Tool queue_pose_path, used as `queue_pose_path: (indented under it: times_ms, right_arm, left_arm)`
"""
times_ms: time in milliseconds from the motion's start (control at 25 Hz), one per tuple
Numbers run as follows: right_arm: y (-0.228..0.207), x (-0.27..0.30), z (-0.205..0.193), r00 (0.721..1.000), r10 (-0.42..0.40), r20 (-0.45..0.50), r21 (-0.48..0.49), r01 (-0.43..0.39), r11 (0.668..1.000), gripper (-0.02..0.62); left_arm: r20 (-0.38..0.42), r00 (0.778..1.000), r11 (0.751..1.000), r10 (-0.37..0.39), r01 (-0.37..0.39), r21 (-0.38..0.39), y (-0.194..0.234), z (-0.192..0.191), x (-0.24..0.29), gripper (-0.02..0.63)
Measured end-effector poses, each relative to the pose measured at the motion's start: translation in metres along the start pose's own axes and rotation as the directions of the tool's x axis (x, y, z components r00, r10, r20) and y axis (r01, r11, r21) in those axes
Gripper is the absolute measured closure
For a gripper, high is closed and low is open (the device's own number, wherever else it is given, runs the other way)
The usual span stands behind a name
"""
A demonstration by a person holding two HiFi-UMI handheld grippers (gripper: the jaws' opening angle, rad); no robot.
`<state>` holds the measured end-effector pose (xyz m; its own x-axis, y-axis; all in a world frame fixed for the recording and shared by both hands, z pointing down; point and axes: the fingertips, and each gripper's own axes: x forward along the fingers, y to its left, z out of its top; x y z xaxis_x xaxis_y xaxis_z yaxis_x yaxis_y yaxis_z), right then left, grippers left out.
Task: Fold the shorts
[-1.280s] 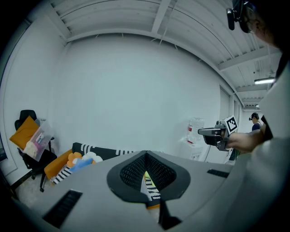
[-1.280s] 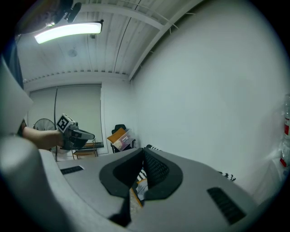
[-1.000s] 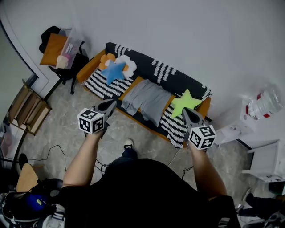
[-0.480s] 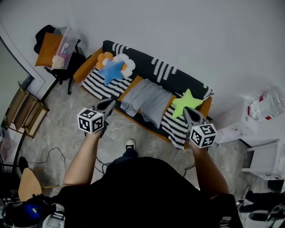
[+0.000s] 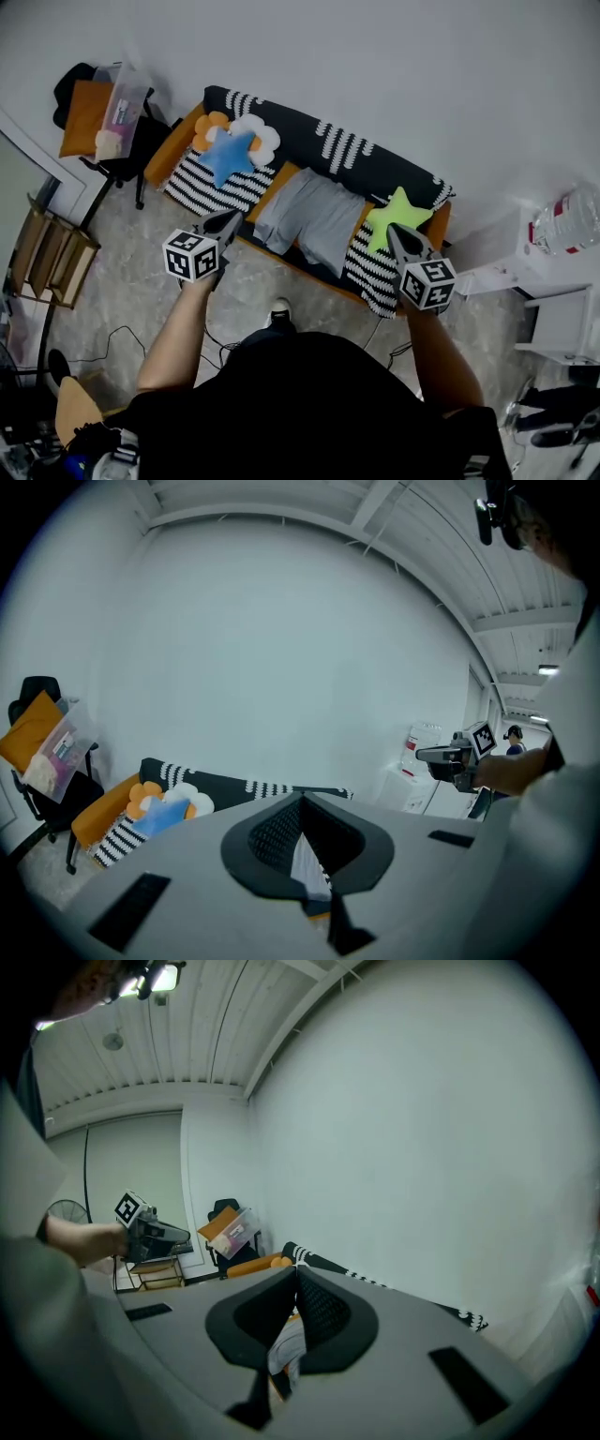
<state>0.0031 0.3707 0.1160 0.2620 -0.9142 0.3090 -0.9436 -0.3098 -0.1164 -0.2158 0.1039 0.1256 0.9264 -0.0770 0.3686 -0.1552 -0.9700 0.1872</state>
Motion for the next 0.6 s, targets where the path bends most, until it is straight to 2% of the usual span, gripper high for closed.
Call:
queue_pose_path:
  times_ms: [600]
  right_arm:
    - [-0.009, 0.09, 0.028, 0.999, -0.035, -0.025, 0.003, 0.036, 0.999, 0.586]
  left_arm:
    - [-0.049, 0.998, 0.999, -0.032, 0.031, -0.014, 0.085, 0.016, 0.048, 0.588]
